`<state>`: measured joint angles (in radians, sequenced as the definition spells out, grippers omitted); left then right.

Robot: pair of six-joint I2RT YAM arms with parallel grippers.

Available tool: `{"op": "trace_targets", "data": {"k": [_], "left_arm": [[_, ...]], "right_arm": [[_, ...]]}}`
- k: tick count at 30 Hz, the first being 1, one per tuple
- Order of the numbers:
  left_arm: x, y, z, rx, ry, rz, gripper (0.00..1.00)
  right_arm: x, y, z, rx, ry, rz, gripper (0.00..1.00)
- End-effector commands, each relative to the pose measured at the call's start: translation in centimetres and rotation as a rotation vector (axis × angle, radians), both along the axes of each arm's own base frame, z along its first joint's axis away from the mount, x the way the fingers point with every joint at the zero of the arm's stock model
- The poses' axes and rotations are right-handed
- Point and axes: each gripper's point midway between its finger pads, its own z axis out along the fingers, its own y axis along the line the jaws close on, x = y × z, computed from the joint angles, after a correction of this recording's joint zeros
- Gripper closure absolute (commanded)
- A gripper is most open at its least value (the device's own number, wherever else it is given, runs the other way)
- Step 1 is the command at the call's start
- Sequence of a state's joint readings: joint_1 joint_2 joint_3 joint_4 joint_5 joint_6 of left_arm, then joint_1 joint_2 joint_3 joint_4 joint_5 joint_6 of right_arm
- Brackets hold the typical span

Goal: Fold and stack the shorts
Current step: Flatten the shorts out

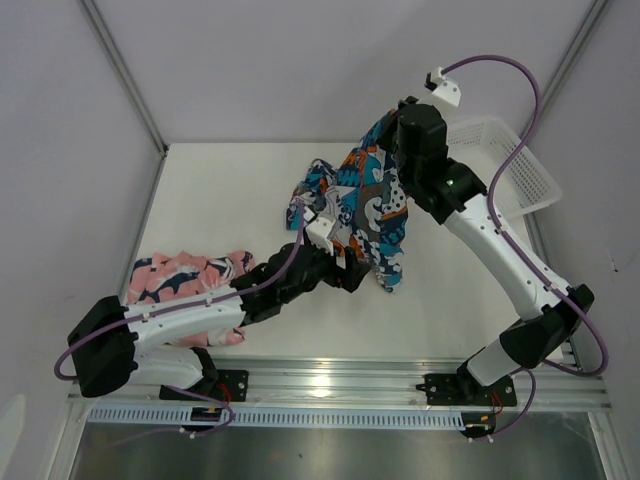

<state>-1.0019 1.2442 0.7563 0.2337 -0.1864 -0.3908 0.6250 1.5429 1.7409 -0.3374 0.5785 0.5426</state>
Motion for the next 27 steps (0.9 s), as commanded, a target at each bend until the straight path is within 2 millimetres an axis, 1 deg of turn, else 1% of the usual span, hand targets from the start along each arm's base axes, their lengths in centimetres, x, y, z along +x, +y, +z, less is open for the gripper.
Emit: {"op": "trace_targets", "data": {"k": [1,2,3,4,7,8,11,12,14,16,21,23,27], "left_arm": [[0.3,-0.8,2.4,-0.1,-0.123,0.014,0.07],[0.0,-0.6,1.8,-0.1,-0.123,0.014,0.07],[-0.1,-0.7,1.9,-0.112,-0.131,0.01,0.06],[0.0,-0.8,1.9,-0.119,-0.142,0.009,0.06],[0.5,-1.0,0.9,-0.079,-0.143,0.022,0.08],[0.8,-1.1,0.1,-0.05,-0.135,0.031,0.08],[1.4,-0.6,-0.8,-0.028,-0.135,0.071,0.09],[1.2,-0.4,-1.5,-0.019,-0.131,0.07,0.08],[1.1,-0.5,-1.8,-0.022,-0.13,0.066,0.08],[1.0,-0.4,-2.7,-0.008,-0.117,0.068,0.08],[1.1,0.0,-5.2,0.042,-0.081,0.107,0.09],[1.0,-0.1,-5.6,0.048,-0.065,0.101,0.09],[0.7,0.1,-7.2,0.063,-0.012,0.114,0.1]], "right_arm": [[-0.7,-2.2,6.5,0.041,-0.138,-0.073,1.0],[-0.8,-2.2,6.9,0.044,-0.147,-0.072,1.0],[-0.8,-2.1,7.1,0.046,-0.148,-0.069,1.0],[-0.8,-2.0,7.3,0.052,-0.15,-0.063,1.0],[-0.8,-1.6,7.6,0.068,-0.154,-0.048,1.0],[-0.6,-1.3,7.3,0.08,-0.146,-0.04,1.0],[-0.4,-0.6,7.2,0.1,-0.137,-0.019,1.0],[-0.4,-0.5,7.4,0.104,-0.138,-0.016,1.0],[-0.2,-0.2,7.2,0.108,-0.133,-0.009,1.0],[-0.1,-0.1,7.0,0.11,-0.13,-0.007,1.0],[0.0,0.2,6.8,0.115,-0.125,0.003,1.0],[0.0,0.2,6.8,0.116,-0.124,0.003,1.0],[0.2,0.1,6.6,0.119,-0.119,-0.005,1.0]]}}
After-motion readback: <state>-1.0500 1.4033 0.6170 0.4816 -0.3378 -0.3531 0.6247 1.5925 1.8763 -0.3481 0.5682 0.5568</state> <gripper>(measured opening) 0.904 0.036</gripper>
